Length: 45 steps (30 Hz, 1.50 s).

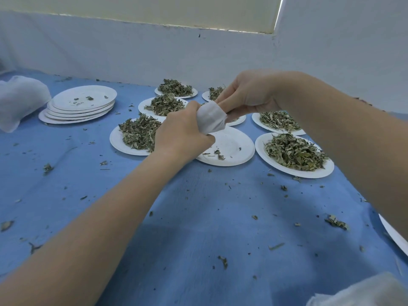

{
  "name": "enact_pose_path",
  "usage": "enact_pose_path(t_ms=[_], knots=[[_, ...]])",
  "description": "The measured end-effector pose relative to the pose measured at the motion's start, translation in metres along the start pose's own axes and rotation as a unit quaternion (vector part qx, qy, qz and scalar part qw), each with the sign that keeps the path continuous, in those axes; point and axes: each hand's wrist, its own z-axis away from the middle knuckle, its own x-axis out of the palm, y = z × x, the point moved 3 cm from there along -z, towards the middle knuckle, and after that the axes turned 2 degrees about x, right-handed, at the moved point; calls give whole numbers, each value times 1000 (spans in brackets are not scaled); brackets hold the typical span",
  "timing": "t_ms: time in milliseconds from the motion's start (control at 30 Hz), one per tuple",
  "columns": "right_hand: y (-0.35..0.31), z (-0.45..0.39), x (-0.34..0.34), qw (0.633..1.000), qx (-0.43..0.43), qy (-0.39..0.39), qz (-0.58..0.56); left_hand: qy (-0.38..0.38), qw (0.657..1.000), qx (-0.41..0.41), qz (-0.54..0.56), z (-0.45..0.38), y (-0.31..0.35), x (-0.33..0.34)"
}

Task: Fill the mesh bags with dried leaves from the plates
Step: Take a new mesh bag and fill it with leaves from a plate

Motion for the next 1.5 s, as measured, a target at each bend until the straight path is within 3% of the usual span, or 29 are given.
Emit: enact_pose_path(t_ms=[133,333,500,633,700,800,1000,1133,1367,1500], knots=[[-2,4,3,999,-44,5,18,4,995,-55,80,-1,-3,1],[-4,12,0,994,-40,-93,-28,2,979,-114,170,-4,-9,2],[-6,15,3,991,-104,-57,60,14,980,-100,169,-2,-7,1],[-8,12,11,970,-142,55,188,30,997,-30,58,3,2,2],[-10,10,15,950,-159,113,242,44,998,-15,51,3,4,2],[-11,11,17,946,-174,139,236,67,995,-14,72,3,5,1],[-9,20,14,970,-154,2,187,92,988,-33,120,5,-2,2],[-5,27,19,970,-162,-20,180,85,988,-46,122,6,-7,7],[27,24,12,972,-118,136,148,49,993,-43,95,18,-15,8],[64,20,16,937,77,63,334,34,995,-49,85,30,-24,8]])
